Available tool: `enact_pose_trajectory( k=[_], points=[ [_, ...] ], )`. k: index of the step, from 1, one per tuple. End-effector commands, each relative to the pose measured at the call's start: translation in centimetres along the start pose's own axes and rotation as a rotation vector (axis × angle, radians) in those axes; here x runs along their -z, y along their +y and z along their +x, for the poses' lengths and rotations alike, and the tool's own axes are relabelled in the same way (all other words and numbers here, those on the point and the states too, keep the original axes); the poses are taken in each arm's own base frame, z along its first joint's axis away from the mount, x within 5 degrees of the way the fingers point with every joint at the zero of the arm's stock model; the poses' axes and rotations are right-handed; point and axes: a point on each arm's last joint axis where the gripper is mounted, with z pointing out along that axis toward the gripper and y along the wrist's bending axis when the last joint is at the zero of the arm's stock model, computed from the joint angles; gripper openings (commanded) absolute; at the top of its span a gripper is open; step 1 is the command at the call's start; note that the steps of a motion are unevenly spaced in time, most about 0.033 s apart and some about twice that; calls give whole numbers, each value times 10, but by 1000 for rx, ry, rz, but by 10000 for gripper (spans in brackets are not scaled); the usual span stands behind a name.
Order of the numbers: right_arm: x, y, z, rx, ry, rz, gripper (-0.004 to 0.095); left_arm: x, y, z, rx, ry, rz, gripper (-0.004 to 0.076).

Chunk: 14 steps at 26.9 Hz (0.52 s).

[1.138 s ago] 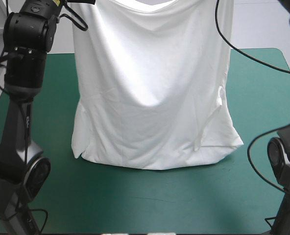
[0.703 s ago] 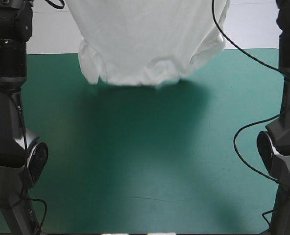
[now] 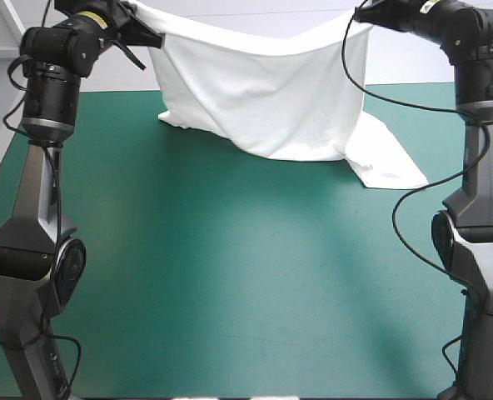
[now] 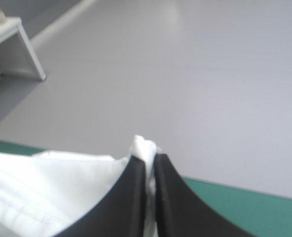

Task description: Fold the cloth

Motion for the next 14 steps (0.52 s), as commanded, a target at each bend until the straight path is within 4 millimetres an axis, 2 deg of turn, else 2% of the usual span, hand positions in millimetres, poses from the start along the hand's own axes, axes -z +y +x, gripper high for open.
enact_pose_trajectory(
  k=[1,2,4,7,11,14],
  points=[
    [20,4,-10,5,4,-6,-17,7,-7,3,51,21,66,25],
    [8,1,8,-16,129,-17,-17,-7,-15,24,72,123,117,25],
    [-16,-1,30,-112,219,-72,-17,-27,-31,60,120,268,198,22],
    [-26,8,45,-190,293,-174,-17,-35,-43,92,119,392,232,22],
    [-25,23,70,-118,446,-135,-17,-30,-52,127,112,506,252,22],
    [-8,31,89,2,569,-19,-17,-15,-56,143,116,528,254,22]
  ],
)
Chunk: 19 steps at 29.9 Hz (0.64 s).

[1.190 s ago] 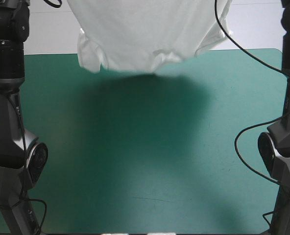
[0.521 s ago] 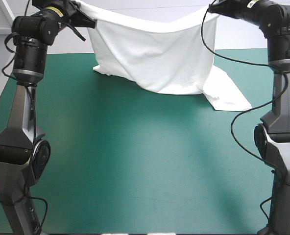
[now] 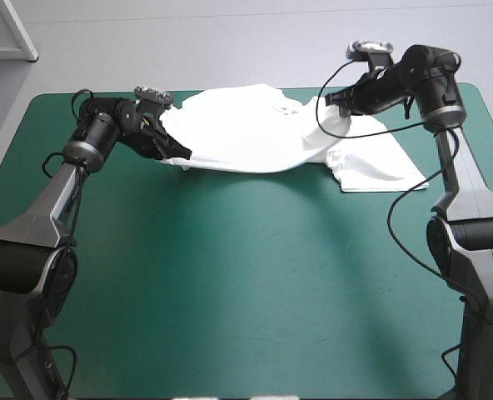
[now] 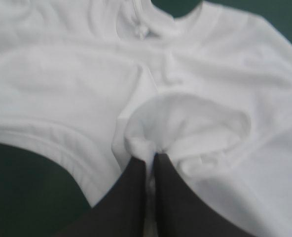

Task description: Fold the cloth

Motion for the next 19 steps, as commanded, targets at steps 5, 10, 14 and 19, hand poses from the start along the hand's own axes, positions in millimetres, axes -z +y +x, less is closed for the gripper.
enact_pose_trajectory(
  k=[5,10,14,19],
  points=[
    [64,26,53,127,80,175,-17,47,-17,48,13,-56,-4,22],
    [70,22,109,114,226,202,-17,57,-29,99,21,21,11,22],
    [71,19,164,96,338,207,-17,65,-39,139,37,75,26,21],
    [76,16,232,52,434,215,-17,80,-54,186,73,135,77,20]
  ],
)
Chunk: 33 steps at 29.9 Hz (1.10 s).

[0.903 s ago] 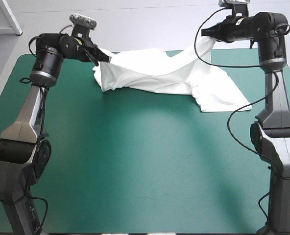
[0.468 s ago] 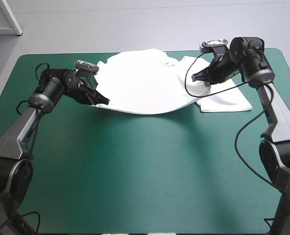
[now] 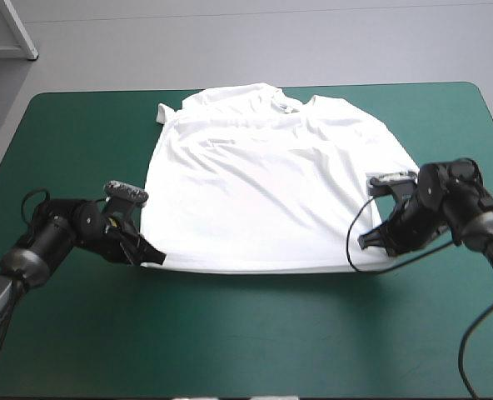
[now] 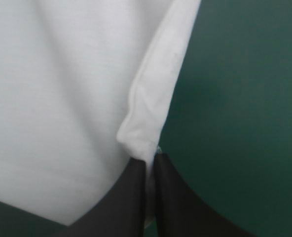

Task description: Fold the cloth

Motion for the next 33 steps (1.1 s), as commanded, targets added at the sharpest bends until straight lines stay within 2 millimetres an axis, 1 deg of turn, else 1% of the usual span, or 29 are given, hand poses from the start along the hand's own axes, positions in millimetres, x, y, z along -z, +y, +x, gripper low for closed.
enact_pose_trajectory(
  k=[1,3,4,6,7,8,11,15,20,22,25,27,28,30,31,33],
  points=[
    [3,2,41,-3,-12,19,-17,18,-12,26,33,-42,39,19],
    [1,3,59,-8,8,19,-17,19,-17,42,55,-9,61,19],
    [0,4,72,-16,27,17,-17,19,-20,53,69,18,74,19],
    [0,6,89,-18,63,13,-17,19,-24,67,81,76,97,19],
    [0,7,100,-26,55,14,-17,19,-26,76,81,111,106,19],
    [1,7,106,-38,47,15,-17,20,-27,83,80,142,115,19],
    [5,10,127,-51,2,10,-17,25,-31,99,72,181,123,19],
    [10,16,150,-80,-68,-21,-16,40,-36,113,81,180,127,19],
    [-4,19,164,-98,-24,-58,-17,61,-36,132,94,129,56,19],
    [-8,21,165,-65,-9,-78,-17,70,-36,139,88,71,24,19],
    [-8,22,165,-35,-20,-91,-13,80,-38,145,73,-25,4,25],
    [-8,22,163,-16,-39,-90,28,82,-39,146,73,-54,7,62],
    [-8,22,162,-11,-50,-89,73,83,-39,146,74,-59,10,96],
    [-8,23,160,2,-72,-94,188,83,-41,147,77,-46,23,192],
    [-8,23,159,0,-78,-98,269,83,-41,148,77,-36,26,265],
    [-8,24,159,9,-88,-104,423,83,-43,149,89,-28,48,440]
  ],
)
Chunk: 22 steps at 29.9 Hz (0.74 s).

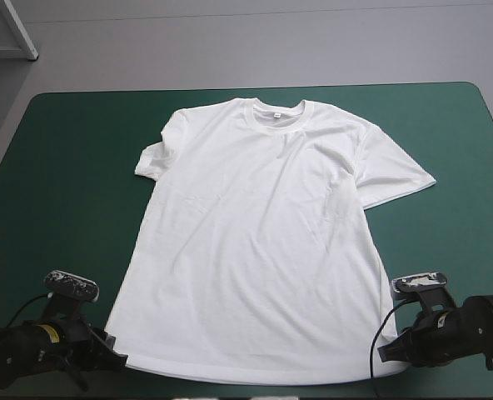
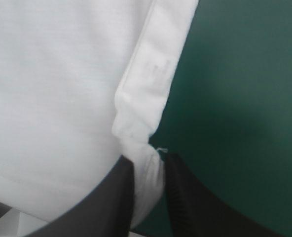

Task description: Fold the cloth

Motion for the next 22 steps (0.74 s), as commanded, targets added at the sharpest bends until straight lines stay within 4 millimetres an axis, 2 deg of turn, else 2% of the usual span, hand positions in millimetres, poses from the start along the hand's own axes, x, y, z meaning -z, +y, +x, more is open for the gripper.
enact_pose_trajectory(
  k=[1,2,4,8,12,14,17,20,22],
  points=[
    [5,2,-6,29,-53,-9,505,5,-5,0,24,19,49,505],
    [5,1,-7,30,-57,-6,573,5,-7,-1,31,11,71,581],
    [5,1,-8,31,-74,-1,660,5,-9,-3,39,-17,88,627],
    [13,1,-15,42,-120,19,674,6,-6,-14,47,-132,67,608],
    [38,2,-31,55,-236,53,673,7,-3,-30,52,-218,46,580],
    [57,3,-42,53,-305,67,674,11,-2,-41,46,-210,35,563],
    [78,7,-51,32,-309,61,673,20,1,-57,27,-159,9,556],
    [89,9,-55,35,-277,56,672,33,6,-71,9,-116,-35,554],
    [89,9,-57,24,-276,48,671,37,8,-75,28,-87,-63,553]
  ],
)
